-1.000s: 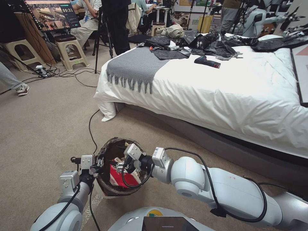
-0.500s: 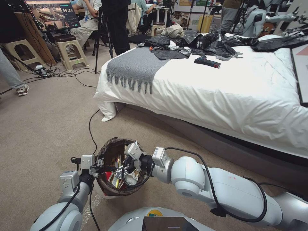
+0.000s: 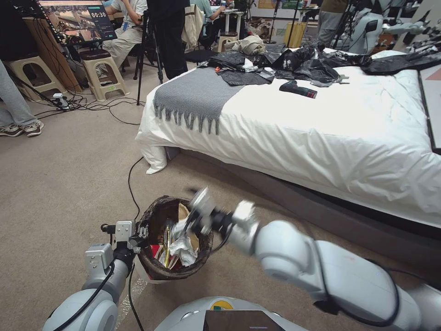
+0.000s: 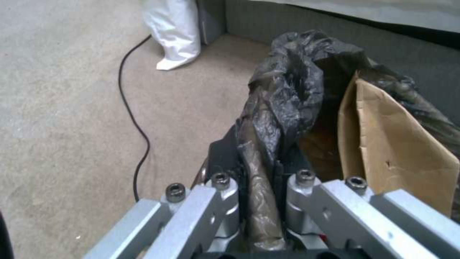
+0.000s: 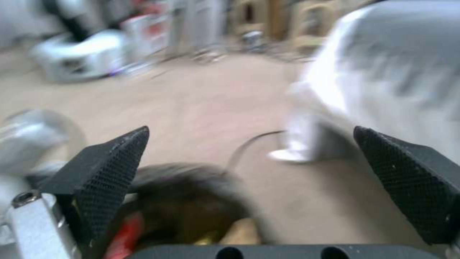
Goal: Pick up the trash bin, then pick up the garbage from the floor and place it into the trash bin.
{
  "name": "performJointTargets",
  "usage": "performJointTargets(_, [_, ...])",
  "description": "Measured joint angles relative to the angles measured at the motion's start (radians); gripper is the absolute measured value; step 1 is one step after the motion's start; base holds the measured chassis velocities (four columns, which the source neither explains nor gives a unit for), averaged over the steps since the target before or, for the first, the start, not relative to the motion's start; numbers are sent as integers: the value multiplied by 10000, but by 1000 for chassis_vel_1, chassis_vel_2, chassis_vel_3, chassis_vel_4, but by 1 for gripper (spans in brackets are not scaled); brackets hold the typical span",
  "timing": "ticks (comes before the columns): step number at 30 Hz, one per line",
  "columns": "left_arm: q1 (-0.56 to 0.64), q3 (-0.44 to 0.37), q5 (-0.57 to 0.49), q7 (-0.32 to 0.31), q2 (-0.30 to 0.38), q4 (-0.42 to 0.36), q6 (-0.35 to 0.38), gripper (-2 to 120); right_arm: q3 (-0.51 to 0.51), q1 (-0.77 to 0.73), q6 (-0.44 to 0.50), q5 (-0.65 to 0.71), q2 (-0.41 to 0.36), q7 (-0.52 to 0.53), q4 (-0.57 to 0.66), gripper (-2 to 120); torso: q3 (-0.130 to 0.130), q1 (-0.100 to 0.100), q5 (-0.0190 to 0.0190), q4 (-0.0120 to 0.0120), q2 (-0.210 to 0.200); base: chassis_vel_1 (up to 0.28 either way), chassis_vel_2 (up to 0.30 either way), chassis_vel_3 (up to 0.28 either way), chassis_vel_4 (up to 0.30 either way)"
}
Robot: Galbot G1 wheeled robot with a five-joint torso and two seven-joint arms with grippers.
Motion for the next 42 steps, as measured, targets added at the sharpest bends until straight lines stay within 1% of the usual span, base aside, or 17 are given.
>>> performJointTargets(2, [-10, 32, 19, 7, -8, 0, 0, 7, 1248, -1012, 323, -615, 248, 1, -25, 100, 1, 0, -4, 5, 0, 0, 0, 0, 0])
performJointTargets(3, [-10, 32, 19, 7, -8, 0, 0, 7, 1248, -1012, 323, -615, 248, 1, -25, 100, 1, 0, -4, 5, 0, 0, 0, 0, 0])
performJointTargets(4, [-12, 33, 33, 9, 0, 0, 0, 7, 1976, -1674, 507, -980, 432, -43, -39, 100, 0, 0, -2, 6, 0, 0, 0, 0, 0])
performJointTargets(6, [-11, 9, 38, 9, 12, 0, -2, 7, 2981, -2764, 767, -1464, 732, -209, 8, 100, 0, 0, -4, 8, 0, 0, 0, 0, 0])
performJointTargets(7, [-11, 9, 38, 9, 12, 0, -2, 7, 2981, -2764, 767, -1464, 732, -209, 8, 100, 0, 0, -4, 8, 0, 0, 0, 0, 0])
performJointTargets(8, [-10, -25, 41, 8, 19, 0, -6, 7, 3602, -3583, 980, -1813, 970, -348, 91, 100, 0, 0, -2, 3, 0, 0, 0, 0, 0])
performJointTargets(10, [-11, -39, 41, 8, 27, 0, -8, 7, 4380, -4675, 1426, -2446, 1429, -628, 194, 100, -1, 0, -3, 2, 0, 0, 0, 0, 0])
performJointTargets(11, [-11, -39, 41, 9, 38, 0, -10, 7, 4718, -5157, 1687, -2850, 1664, -804, 233, 100, 0, 0, -3, 3, 0, 0, 0, 0, 0])
performJointTargets(12, [-11, -39, 41, 9, 38, 0, -10, 7, 4718, -5157, 1687, -2850, 1664, -804, 233, 100, 0, 0, -3, 3, 0, 0, 0, 0, 0])
performJointTargets(14, [-10, -31, 43, 19, 65, 0, -12, 7, 5302, -6012, 2335, -3902, 2178, -1115, 288, 100, -1, 0, -5, 6, 0, 0, 0, 0, 0])
performJointTargets(15, [-10, -31, 43, 19, 65, 0, -12, 7, 5302, -6012, 2335, -3902, 2178, -1115, 288, 100, -1, 0, -5, 6, 0, 0, 0, 0, 0])
performJointTargets(17, [-10, -15, 58, 29, 85, 0, -14, 7, 5800, -6673, 2925, -4827, 2735, -1327, 326, 100, -1, 0, -6, 7, 0, 0, 0, 0, 0])
performJointTargets(18, [-10, -15, 58, 29, 85, 0, -14, 7, 5800, -6673, 2925, -4827, 2735, -1327, 326, 100, -1, 0, -6, 7, 0, 0, 0, 0, 0])
performJointTargets(21, [16, -26, 77, 35, 95, 0, -16, 7, 6404, -7455, 3609, -5553, 3519, -1432, 410, 100, -1, 0, -6, 7, 1, 0, 0, 0, 0])
performJointTargets(25, [37, -70, 84, 35, 111, 0, -19, 7, 6815, -8067, 3983, -5777, 3963, -1445, 531, 100, -1, -1, -6, 4, 0, 0, 0, 0, 0])
performJointTargets(32, [36, -89, 191, 70, 138, 0, -21, 7, 7273, -8771, 4457, -5932, 4318, -1494, 633, 100, -1, 0, -6, 5, 0, 0, 0, 0, 0])
performJointTargets(42, [-9, -106, 217, 119, 127, 0, -5, 7, 7471, -8962, 4602, -5929, 4439, -1590, 638, 100, -1, 0, -6, 5, 0, 0, 0, 0, 0])
